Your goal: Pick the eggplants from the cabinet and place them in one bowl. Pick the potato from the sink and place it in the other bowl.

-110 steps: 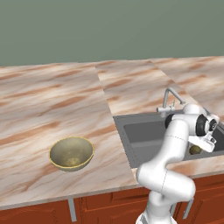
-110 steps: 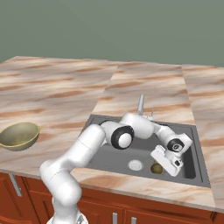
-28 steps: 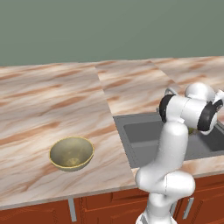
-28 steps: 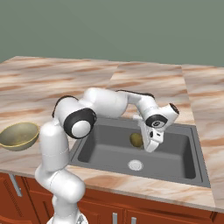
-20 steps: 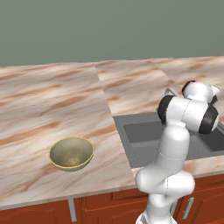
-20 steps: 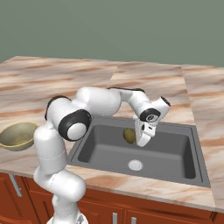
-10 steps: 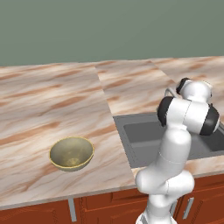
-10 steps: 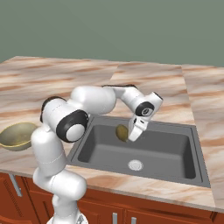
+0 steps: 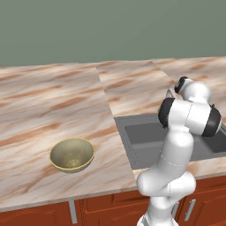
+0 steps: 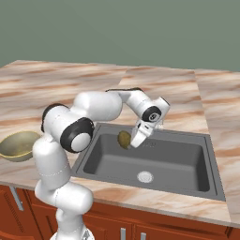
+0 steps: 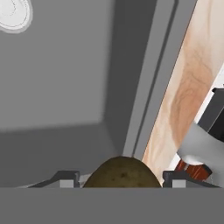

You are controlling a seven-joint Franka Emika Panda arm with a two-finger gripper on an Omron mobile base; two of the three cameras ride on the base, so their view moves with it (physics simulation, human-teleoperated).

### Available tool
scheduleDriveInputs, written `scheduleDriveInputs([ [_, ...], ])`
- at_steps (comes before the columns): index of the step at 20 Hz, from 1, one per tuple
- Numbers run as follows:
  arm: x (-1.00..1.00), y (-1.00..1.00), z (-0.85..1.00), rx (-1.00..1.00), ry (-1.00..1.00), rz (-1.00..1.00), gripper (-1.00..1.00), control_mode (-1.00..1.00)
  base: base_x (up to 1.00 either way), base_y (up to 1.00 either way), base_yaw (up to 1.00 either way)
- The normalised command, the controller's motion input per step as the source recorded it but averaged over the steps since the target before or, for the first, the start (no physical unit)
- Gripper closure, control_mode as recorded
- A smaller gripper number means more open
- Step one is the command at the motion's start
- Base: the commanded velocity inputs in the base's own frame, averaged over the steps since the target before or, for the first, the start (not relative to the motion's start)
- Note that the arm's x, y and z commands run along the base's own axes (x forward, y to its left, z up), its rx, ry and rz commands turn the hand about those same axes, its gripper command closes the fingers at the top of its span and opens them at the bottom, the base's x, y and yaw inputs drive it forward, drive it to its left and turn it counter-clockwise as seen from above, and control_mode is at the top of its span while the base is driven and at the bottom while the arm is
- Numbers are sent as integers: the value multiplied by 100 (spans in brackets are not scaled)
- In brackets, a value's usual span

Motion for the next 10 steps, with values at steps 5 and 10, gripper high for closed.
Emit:
scheduleDriveInputs([
  [5, 0, 45, 21, 1, 0, -2, 100, -100, 0, 0, 0],
  [10, 0, 50, 28, 0, -3, -4, 100, -100, 0, 0, 0],
])
